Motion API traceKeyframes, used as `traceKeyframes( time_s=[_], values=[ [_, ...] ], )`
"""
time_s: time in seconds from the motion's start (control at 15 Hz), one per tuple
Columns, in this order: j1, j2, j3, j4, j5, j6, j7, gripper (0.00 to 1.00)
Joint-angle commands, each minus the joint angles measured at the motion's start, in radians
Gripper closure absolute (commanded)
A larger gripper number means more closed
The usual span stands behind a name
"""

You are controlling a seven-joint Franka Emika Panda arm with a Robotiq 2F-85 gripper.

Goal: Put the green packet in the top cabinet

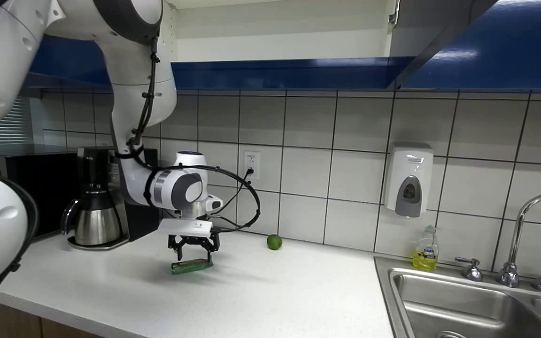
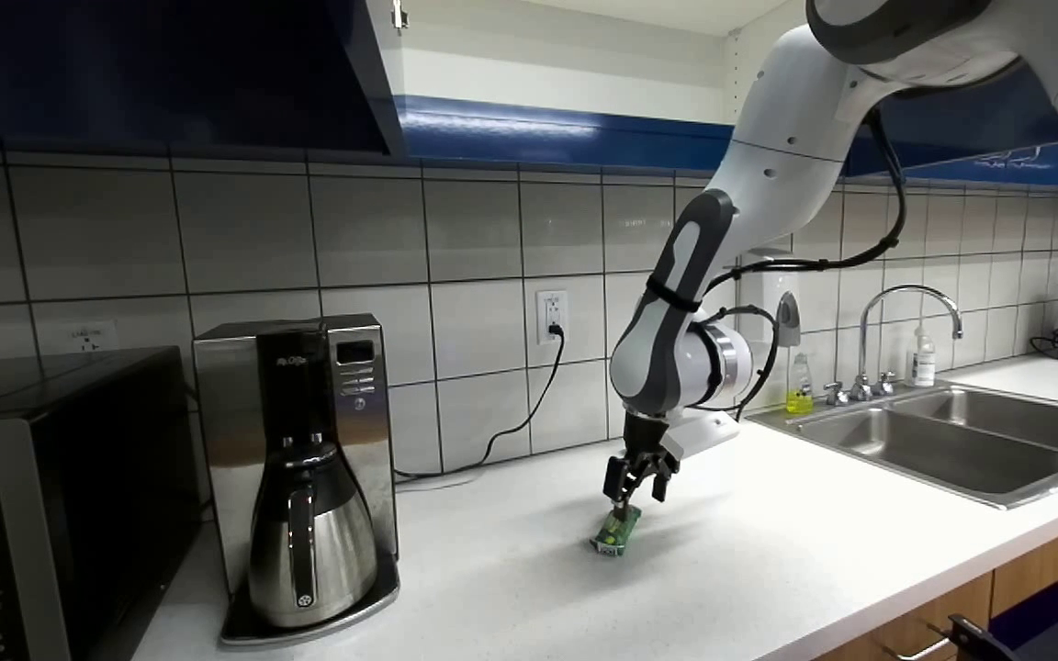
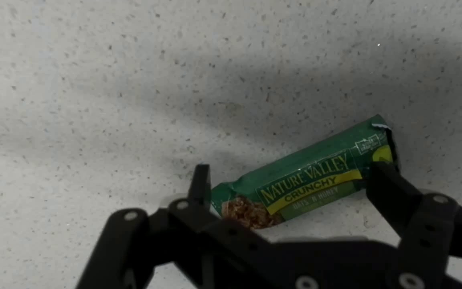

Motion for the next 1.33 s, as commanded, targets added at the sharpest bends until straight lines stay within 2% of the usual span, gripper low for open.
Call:
traceKeyframes(
  time_s=[0.0, 0.53, 0.67, 1.27],
  values=[
    [-0.010, 0.017, 0.016, 0.028, -0.038, -0.010, 0.040, 0.00],
    [-0.023, 0.011, 0.027, 0.013, -0.036, -0.003, 0.026, 0.00],
    [-0.015, -0.014, 0.010, -0.012, -0.043, 0.000, 0.042, 0.00],
    [0.035, -0.027, -0.023, -0.034, -0.016, 0.033, 0.232, 0.00]
  ],
)
